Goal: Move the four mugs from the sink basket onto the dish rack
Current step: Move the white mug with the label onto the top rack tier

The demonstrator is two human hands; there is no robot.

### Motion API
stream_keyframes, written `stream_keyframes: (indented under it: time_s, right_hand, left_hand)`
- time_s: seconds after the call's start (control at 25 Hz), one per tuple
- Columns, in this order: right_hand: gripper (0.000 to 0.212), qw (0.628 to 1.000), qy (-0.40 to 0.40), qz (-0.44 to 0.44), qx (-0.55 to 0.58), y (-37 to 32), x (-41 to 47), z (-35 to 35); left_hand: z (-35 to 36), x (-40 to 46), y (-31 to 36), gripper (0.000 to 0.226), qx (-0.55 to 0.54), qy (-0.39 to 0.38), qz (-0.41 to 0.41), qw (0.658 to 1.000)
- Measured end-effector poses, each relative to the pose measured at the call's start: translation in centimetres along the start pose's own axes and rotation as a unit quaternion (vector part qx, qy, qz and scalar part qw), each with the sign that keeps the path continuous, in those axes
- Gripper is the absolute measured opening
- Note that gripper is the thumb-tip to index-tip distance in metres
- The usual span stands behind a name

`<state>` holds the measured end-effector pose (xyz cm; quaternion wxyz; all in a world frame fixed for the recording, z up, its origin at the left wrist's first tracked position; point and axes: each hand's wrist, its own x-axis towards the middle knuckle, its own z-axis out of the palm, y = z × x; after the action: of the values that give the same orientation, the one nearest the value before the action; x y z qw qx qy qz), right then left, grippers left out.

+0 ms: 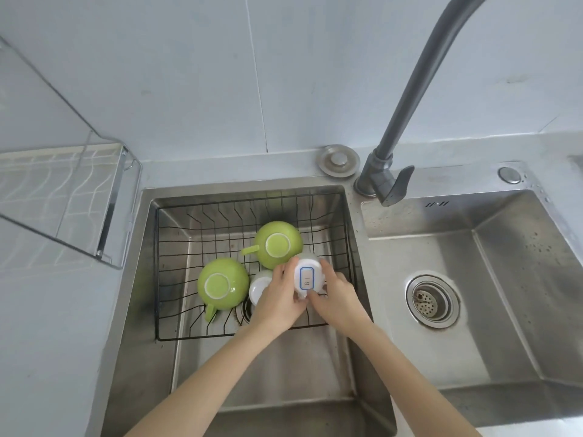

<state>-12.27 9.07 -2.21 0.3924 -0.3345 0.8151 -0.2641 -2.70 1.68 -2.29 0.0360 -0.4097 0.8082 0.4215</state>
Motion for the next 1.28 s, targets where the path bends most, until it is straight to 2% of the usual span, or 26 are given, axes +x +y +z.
stream_keyframes:
  time_s: [0.16,0.36,0.6,0.68,0.88,1.04,1.28]
  right_hand:
    - [0.069,0.995,-0.021,-0.082,-0.059,-1.3,-2.9,-0.7]
    - [0.065,0.977,0.043,-0.192,-0.087,-3.7,-6.4,-0.4]
    - [0.063,0.957,0.045,-0.272,-0.088,-7.0,-10.1,0.9]
    - [0.061,0.954,0.034,-0.288,-0.076,-8.4,-11.1,1.9]
    - [0.058,0.951,0.013,-0.306,-0.048,-13.1,-13.0,4.9]
    - [0.058,0.95,0.013,-0.312,-0.019,-17.8,-14.7,6.7]
    - [0.057,0.938,0.039,-0.342,0.041,-25.3,-16.6,9.4]
  left_hand:
    - [-2.5,-3.2,0.3,0.059,-0.051,0.032,0.037,0.998]
    - [-4.9,-7.6,0.0,0.055,-0.088,0.072,0.082,0.99]
    - [-9.6,-13.2,-2.5,0.062,-0.061,0.028,0.131,0.989]
    - [-11.5,-14.9,-3.7,0.064,-0.046,0.026,0.15,0.987]
    - [-15.5,-17.9,-7.5,0.069,-0.057,0.086,0.154,0.983]
    - [-20.2,-20.0,-9.6,0.071,-0.055,0.105,0.198,0.973]
    - [-27.0,-22.9,-12.2,0.054,-0.141,0.147,0.243,0.949]
